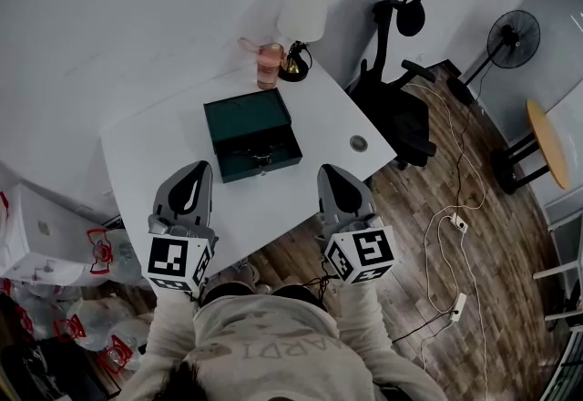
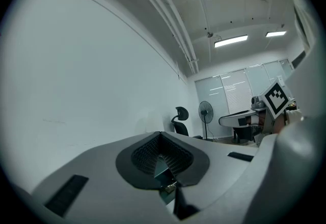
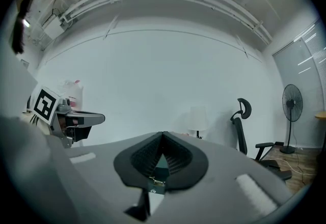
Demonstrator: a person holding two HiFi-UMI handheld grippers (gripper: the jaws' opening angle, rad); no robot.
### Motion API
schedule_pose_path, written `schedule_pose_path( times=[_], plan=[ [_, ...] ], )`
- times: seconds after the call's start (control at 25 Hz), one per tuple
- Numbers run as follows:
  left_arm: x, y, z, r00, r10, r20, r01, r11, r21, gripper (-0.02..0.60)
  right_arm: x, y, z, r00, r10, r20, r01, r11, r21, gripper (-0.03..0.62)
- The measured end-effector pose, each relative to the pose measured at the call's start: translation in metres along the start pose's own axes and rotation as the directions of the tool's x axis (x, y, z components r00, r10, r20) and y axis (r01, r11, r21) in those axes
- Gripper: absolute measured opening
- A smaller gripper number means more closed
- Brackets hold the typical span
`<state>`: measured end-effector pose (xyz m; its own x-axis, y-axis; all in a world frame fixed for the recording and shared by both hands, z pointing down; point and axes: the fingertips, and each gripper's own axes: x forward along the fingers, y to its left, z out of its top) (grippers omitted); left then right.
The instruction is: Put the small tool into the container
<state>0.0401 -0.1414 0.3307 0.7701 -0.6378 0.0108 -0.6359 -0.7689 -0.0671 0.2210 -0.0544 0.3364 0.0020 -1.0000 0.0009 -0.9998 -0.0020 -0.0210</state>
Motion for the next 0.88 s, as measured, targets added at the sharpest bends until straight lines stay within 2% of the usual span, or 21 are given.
schedule_pose_path(
  times=[0.24,0.88],
  plan=[
    [-0.005,-0.004,0.003,1.000,-0.005,0.005,0.005,1.000,0.003,0.003,-0.011,-0.003,0.010,0.999,-0.025,0.037,0.024,1.000,0.020,0.009],
    [-0.015,-0.007,0.005,1.000,-0.019,0.013,0.019,1.000,0.002,0.005,-0.021,0.008,0.015,0.998,-0.035,0.046,0.035,0.999,0.012,0.009]
  ],
)
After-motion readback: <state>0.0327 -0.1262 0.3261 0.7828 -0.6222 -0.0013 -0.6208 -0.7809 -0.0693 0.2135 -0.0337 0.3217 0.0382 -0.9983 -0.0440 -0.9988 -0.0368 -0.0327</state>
